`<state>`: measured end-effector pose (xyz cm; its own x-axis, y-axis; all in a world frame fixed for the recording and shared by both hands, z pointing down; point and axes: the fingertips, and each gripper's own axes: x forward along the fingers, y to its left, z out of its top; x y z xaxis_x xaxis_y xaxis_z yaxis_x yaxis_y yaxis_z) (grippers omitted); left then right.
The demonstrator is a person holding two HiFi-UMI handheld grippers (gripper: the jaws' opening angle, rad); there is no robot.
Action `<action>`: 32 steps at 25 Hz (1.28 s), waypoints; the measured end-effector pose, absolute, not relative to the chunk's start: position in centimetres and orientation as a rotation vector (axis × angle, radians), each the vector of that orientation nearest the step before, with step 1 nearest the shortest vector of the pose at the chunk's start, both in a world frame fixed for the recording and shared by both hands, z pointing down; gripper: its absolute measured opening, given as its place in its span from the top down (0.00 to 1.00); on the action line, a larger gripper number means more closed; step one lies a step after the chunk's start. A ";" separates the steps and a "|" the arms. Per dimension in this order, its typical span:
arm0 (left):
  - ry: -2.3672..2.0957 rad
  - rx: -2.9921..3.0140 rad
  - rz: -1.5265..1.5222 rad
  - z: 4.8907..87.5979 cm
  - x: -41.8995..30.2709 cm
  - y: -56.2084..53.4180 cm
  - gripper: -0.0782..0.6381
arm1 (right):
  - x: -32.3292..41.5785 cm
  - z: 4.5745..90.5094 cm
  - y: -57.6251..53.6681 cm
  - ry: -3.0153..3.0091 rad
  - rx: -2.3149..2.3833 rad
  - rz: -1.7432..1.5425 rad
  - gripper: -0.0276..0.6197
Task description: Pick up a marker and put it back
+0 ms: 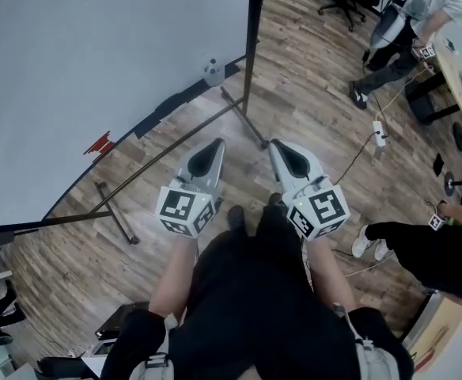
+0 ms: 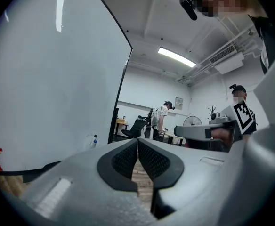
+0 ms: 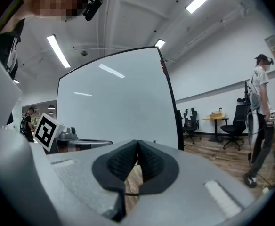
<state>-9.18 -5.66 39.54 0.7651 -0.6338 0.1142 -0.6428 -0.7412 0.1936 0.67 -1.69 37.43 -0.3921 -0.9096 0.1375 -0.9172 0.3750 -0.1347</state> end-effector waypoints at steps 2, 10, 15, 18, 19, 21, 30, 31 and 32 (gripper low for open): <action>-1.014 2.731 0.062 39.7 -9.3 -6.6 0.87 | 0.6 37.5 -2.7 -2.570 1.703 0.297 0.95; -1.124 2.685 0.067 40.1 -8.3 -11.2 0.87 | 1.7 37.3 -7.4 -2.622 1.605 0.294 0.95; -1.243 2.649 0.092 40.3 -6.6 -14.8 0.87 | 3.9 37.1 -11.7 -2.678 1.525 0.312 0.95; -1.314 2.623 0.103 40.5 -5.3 -17.1 0.87 | 5.3 36.8 -14.3 -2.713 1.469 0.306 0.95; -1.344 2.610 0.108 40.6 -5.1 -17.9 0.87 | 5.7 36.8 -15.1 -2.727 1.446 0.305 0.95; -1.400 2.582 0.119 41.0 -4.7 -19.1 0.87 | 6.4 36.7 -16.5 -2.751 1.402 0.304 0.95; -1.587 2.451 0.186 44.0 -3.6 -24.0 0.87 | 8.2 37.4 -21.1 -2.822 1.181 0.315 0.95; -1.599 2.435 0.193 44.5 -3.6 -24.3 0.87 | 8.2 37.6 -21.3 -2.825 1.156 0.319 0.95; -1.612 2.419 0.198 44.9 -3.5 -24.7 0.87 | 8.3 37.9 -21.6 -2.827 1.133 0.324 0.95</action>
<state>-3.55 -24.68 44.89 0.3868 -0.8913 0.2366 -0.9221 -0.3700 0.1133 8.32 -21.61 37.88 -0.7235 -0.6736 0.1510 -0.6903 0.7043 -0.1655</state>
